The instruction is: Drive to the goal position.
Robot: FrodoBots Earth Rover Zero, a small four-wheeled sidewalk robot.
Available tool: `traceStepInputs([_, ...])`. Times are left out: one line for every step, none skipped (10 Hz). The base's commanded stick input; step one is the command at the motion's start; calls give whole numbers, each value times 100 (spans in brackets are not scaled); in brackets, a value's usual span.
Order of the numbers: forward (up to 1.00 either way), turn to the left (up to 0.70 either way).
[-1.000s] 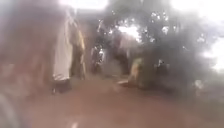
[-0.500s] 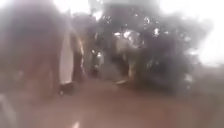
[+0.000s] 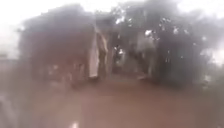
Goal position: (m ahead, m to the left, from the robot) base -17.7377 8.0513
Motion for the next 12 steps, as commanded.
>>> traceStepInputs([0,22])
traceStepInputs([0,41])
traceStepInputs([0,45])
traceStepInputs([0,45])
traceStepInputs([0,45])
traceStepInputs([0,45])
traceStepInputs([0,45])
traceStepInputs([0,45])
traceStepInputs([0,45])
traceStepInputs([0,45])
traceStepInputs([0,45])
traceStepInputs([0,45])
